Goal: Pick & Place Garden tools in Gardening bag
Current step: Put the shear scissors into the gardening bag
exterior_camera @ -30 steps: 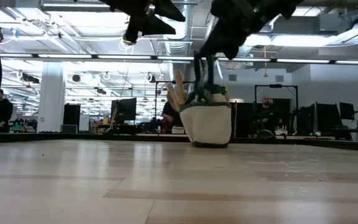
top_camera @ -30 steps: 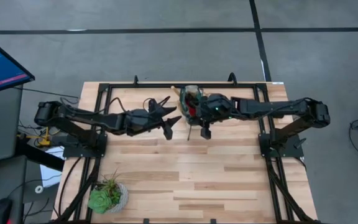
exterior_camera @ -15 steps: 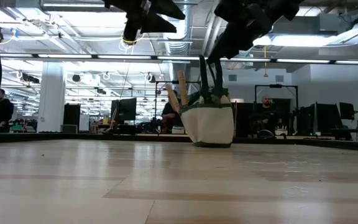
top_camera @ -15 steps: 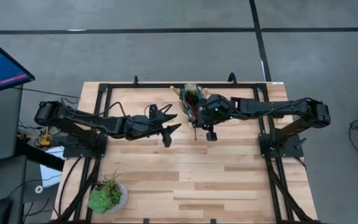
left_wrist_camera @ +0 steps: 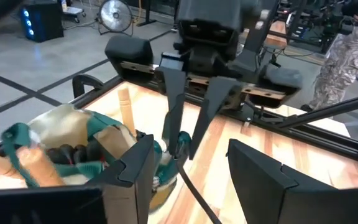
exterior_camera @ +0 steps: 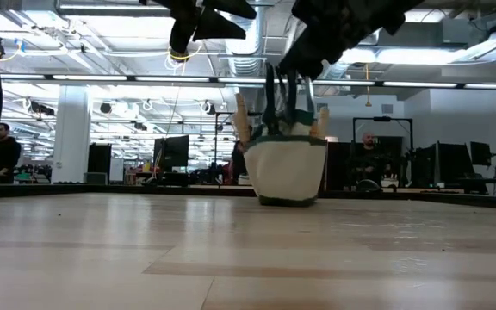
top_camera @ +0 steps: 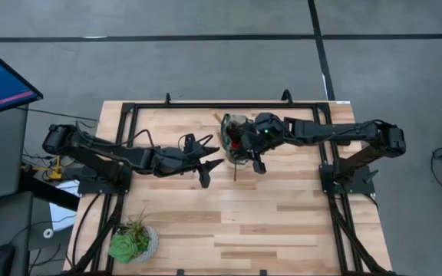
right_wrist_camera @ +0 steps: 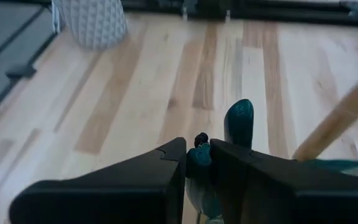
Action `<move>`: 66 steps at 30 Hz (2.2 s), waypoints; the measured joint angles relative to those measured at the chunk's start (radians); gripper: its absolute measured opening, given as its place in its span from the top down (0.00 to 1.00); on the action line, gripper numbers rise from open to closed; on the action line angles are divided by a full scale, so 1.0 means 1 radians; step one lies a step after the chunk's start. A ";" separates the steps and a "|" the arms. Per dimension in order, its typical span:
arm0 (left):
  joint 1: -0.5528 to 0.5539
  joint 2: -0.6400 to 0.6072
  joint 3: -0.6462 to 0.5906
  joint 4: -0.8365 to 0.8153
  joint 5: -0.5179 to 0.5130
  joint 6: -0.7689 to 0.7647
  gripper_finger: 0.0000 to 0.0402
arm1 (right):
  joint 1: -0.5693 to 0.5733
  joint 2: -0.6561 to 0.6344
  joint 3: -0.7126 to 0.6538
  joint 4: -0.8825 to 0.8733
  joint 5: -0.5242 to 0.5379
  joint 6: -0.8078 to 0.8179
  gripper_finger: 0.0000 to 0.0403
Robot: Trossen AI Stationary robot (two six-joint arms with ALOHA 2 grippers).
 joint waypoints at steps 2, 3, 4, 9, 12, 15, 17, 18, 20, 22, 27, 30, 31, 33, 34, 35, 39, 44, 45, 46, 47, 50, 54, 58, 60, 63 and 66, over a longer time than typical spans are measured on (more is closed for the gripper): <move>-0.005 0.000 0.000 -0.002 0.000 0.000 0.60 | 0.000 0.007 0.000 -0.024 0.002 -0.031 0.89; -0.007 0.000 0.000 -0.002 0.000 0.000 0.60 | 0.000 0.011 0.000 -0.028 0.002 -0.041 0.89; -0.009 0.000 0.000 -0.002 0.000 0.000 0.60 | 0.000 0.013 0.000 -0.038 0.003 -0.048 0.89; -0.011 0.000 0.000 -0.002 0.000 0.000 0.60 | 0.001 0.048 0.001 -0.034 0.000 -0.070 0.89; -0.011 0.000 0.000 -0.005 0.000 0.000 0.60 | 0.001 0.077 0.002 -0.029 0.000 -0.074 0.89; -0.011 0.000 0.000 -0.011 0.000 0.000 0.60 | -0.002 0.109 0.002 -0.006 -0.004 -0.073 0.89; -0.011 0.000 0.000 -0.013 0.000 -0.001 0.60 | -0.008 0.113 0.002 0.005 -0.005 -0.073 0.89; -0.011 0.000 0.000 -0.015 0.000 -0.001 0.60 | -0.012 0.113 0.003 0.004 -0.004 -0.073 0.89; -0.011 0.000 0.000 -0.018 0.000 0.000 0.60 | -0.020 0.111 0.018 -0.015 0.000 -0.073 0.89; -0.011 0.000 0.000 -0.022 0.000 0.000 0.60 | -0.029 0.091 0.036 -0.048 0.006 -0.080 0.89; -0.011 0.000 0.000 -0.028 0.000 0.000 0.60 | -0.065 0.072 0.067 -0.067 0.004 -0.111 0.89; -0.010 0.000 0.000 -0.031 0.000 0.000 0.60 | -0.093 0.087 0.061 -0.074 -0.001 -0.119 0.89; -0.010 0.000 0.000 -0.032 0.000 0.000 0.60 | -0.099 0.096 0.057 -0.072 -0.001 -0.125 0.89; -0.010 0.000 0.000 -0.036 0.000 0.000 0.60 | -0.111 0.114 0.045 -0.066 -0.001 -0.137 0.89; -0.010 0.000 0.000 -0.038 0.000 0.000 0.60 | -0.117 0.121 0.041 -0.059 -0.003 -0.140 0.90; -0.010 0.000 0.000 -0.041 0.000 0.000 0.60 | -0.123 0.129 0.041 -0.054 -0.005 -0.141 0.90; -0.010 0.000 0.000 -0.049 0.000 -0.001 0.60 | -0.148 0.143 0.039 -0.012 -0.066 -0.106 0.90; -0.010 0.000 0.000 -0.051 0.000 -0.001 0.60 | -0.174 0.144 0.038 0.072 -0.221 0.038 0.90; -0.010 0.000 0.000 -0.051 0.000 0.000 0.60 | -0.172 0.144 0.039 0.075 -0.231 0.048 0.90; -0.010 0.000 0.000 -0.051 0.000 0.000 0.60 | -0.167 0.144 0.043 0.072 -0.236 0.055 0.90; -0.010 0.000 0.000 -0.052 0.000 -0.001 0.60 | -0.164 0.144 0.046 0.072 -0.239 0.061 0.90; -0.010 0.000 0.000 -0.053 0.000 0.000 0.60 | -0.152 0.144 0.052 0.101 -0.261 0.091 0.90; -0.010 0.000 0.000 -0.055 0.000 0.000 0.60 | -0.141 0.144 0.052 0.109 -0.259 0.101 0.90; -0.010 0.000 0.000 -0.055 0.000 -0.001 0.60 | -0.150 0.144 0.053 0.065 -0.257 0.064 0.90; -0.010 0.000 0.000 -0.055 0.000 0.000 0.60 | -0.153 0.144 0.053 0.047 -0.236 0.042 0.90; -0.010 0.000 0.000 -0.055 0.000 0.000 0.60 | -0.156 0.143 0.061 0.031 -0.210 0.012 0.90; -0.010 0.000 0.000 -0.055 0.000 0.000 0.60 | -0.146 0.143 0.090 -0.021 -0.139 -0.056 0.90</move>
